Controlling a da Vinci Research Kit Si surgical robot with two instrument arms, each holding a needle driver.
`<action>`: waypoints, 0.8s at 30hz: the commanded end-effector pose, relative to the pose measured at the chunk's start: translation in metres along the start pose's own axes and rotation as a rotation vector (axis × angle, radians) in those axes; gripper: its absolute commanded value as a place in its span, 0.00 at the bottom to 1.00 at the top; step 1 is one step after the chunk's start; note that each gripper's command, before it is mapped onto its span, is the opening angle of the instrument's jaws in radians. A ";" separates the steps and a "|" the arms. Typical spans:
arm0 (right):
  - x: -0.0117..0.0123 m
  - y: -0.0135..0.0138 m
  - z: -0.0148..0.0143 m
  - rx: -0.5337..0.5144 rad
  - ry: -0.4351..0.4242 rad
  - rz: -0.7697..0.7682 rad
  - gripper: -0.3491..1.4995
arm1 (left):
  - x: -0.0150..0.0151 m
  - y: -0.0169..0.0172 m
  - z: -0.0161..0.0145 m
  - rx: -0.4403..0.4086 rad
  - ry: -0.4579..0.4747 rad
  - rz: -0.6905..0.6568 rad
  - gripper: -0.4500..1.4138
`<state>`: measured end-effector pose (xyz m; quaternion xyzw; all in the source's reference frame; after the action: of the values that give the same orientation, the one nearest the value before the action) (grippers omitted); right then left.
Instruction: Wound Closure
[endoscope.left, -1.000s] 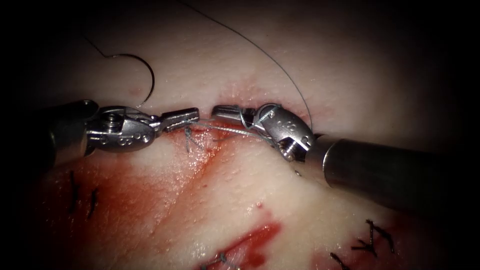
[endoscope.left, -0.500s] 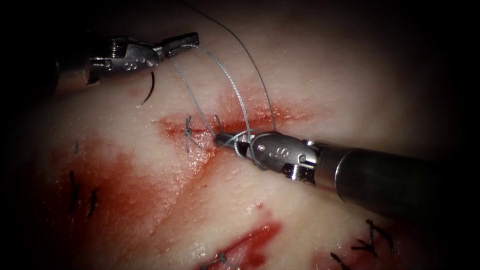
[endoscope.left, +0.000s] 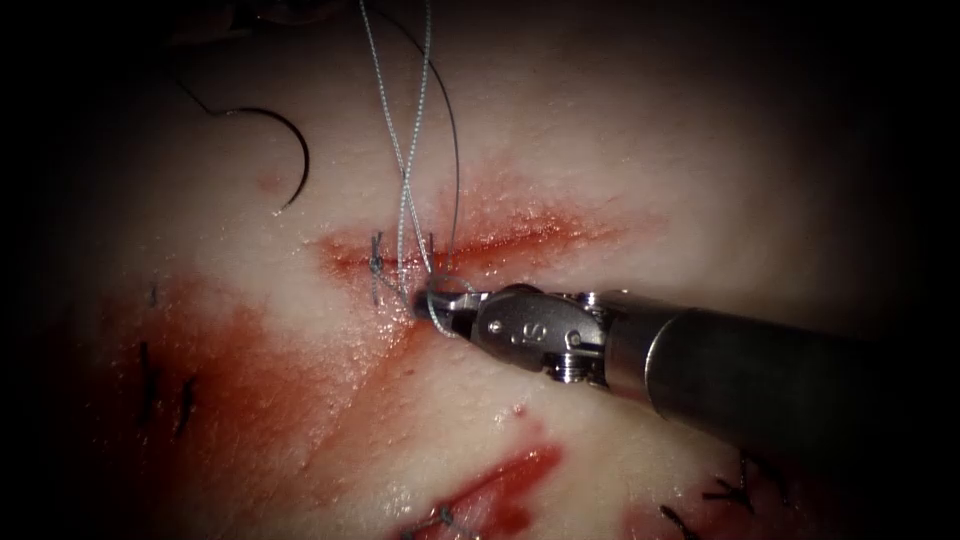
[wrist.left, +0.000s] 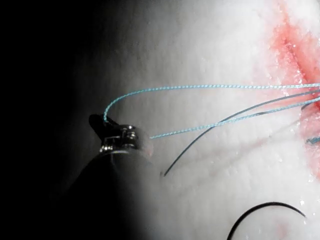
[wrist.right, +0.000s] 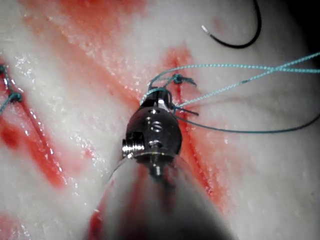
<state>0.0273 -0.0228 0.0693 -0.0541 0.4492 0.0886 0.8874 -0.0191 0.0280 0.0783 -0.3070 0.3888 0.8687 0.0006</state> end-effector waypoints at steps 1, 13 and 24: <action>0.0006 -0.0006 0.0005 0.001 0.004 -0.011 0.00 | -0.0002 -0.0009 0.0014 0.020 -0.008 0.010 0.00; 0.0036 -0.0030 -0.0021 0.001 0.012 -0.015 0.00 | -0.0018 -0.0040 0.0038 0.125 -0.106 0.005 0.00; 0.0049 -0.0083 -0.0038 0.045 -0.004 -0.056 0.00 | -0.0040 -0.0066 0.0070 0.193 -0.212 0.062 0.00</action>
<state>0.0280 -0.0311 0.0626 -0.0457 0.4454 0.0528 0.8926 -0.0176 0.0373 0.0797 -0.1967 0.4771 0.8552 0.0468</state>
